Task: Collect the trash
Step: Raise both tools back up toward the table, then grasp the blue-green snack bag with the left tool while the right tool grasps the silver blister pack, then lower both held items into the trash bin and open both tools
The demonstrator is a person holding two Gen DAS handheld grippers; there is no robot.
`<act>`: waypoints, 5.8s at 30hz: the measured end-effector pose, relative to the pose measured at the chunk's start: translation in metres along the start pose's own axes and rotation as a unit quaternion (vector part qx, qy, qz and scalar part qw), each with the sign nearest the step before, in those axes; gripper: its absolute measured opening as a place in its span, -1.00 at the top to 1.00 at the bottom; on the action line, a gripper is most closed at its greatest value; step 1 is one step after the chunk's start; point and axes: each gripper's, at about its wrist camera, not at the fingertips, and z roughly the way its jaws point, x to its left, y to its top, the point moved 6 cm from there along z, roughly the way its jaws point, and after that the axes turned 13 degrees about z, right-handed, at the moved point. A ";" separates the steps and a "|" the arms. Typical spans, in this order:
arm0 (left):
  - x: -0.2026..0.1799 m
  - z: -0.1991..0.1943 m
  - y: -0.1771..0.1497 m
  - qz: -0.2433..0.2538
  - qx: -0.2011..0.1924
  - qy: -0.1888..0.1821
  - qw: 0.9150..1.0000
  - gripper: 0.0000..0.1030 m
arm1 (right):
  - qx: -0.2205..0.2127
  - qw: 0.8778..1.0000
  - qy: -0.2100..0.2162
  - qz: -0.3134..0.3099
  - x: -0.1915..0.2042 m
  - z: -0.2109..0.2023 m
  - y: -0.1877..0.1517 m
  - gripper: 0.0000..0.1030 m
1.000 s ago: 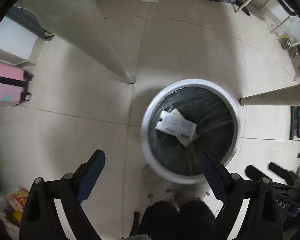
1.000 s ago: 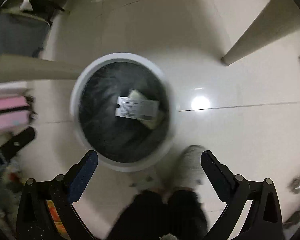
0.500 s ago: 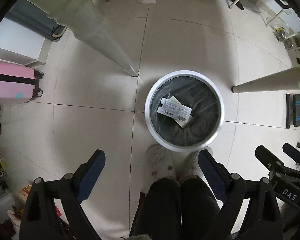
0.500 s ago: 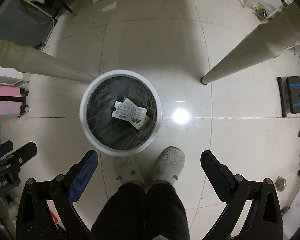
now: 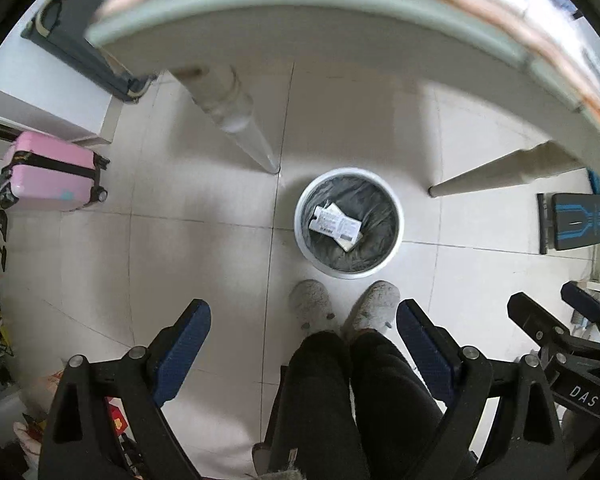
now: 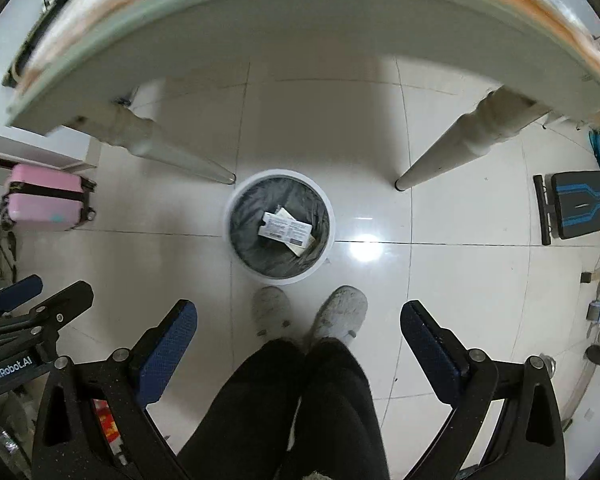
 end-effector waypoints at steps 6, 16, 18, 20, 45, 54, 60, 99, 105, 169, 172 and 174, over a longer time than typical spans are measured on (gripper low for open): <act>0.005 -0.077 0.021 0.005 -0.046 0.012 0.999 -0.84 | -0.023 0.999 0.035 0.021 0.014 -0.084 0.008 -0.99; -0.022 -0.146 0.119 0.024 -0.131 0.070 0.989 -1.00 | -0.099 0.994 0.017 0.037 -0.023 -0.194 0.117 -0.99; -0.040 -0.140 0.144 0.023 -0.126 0.071 0.989 -1.00 | -0.102 0.994 -0.017 0.019 -0.041 -0.198 0.148 -0.99; -0.062 -0.131 0.171 0.025 -0.121 0.072 0.990 -1.00 | -0.098 0.993 -0.064 0.004 -0.064 -0.190 0.184 -0.99; -0.050 -0.086 0.340 -0.050 -0.044 0.118 0.991 -1.00 | 0.066 0.991 0.040 0.111 -0.097 -0.069 0.382 -0.31; 0.074 -0.102 0.389 -0.080 -0.053 0.139 0.986 -1.00 | 0.051 0.989 0.077 0.115 -0.057 -0.077 0.437 -0.66; 0.068 -0.062 0.409 -0.080 -0.022 0.069 0.994 -1.00 | 0.061 0.991 0.046 0.113 -0.058 -0.057 0.446 -0.67; 0.007 -0.149 0.310 -0.061 -0.120 0.040 0.990 0.80 | -0.068 0.997 0.046 0.006 -0.017 -0.137 0.379 -0.31; -0.004 -0.164 0.287 -0.038 -0.144 0.023 0.989 0.81 | -0.087 0.995 0.057 0.011 -0.005 -0.153 0.354 -0.31; 0.006 0.218 0.025 -0.007 0.011 0.002 1.000 -0.94 | 0.056 0.998 0.022 0.028 -0.041 0.284 0.023 -0.99; 0.007 0.195 0.022 -0.001 0.006 0.010 1.000 -0.94 | 0.046 0.999 0.006 0.018 -0.040 0.257 0.021 -0.99; 0.002 0.172 0.020 -0.002 -0.002 0.008 1.000 -0.94 | 0.035 0.999 0.000 0.015 -0.038 0.232 0.019 -0.99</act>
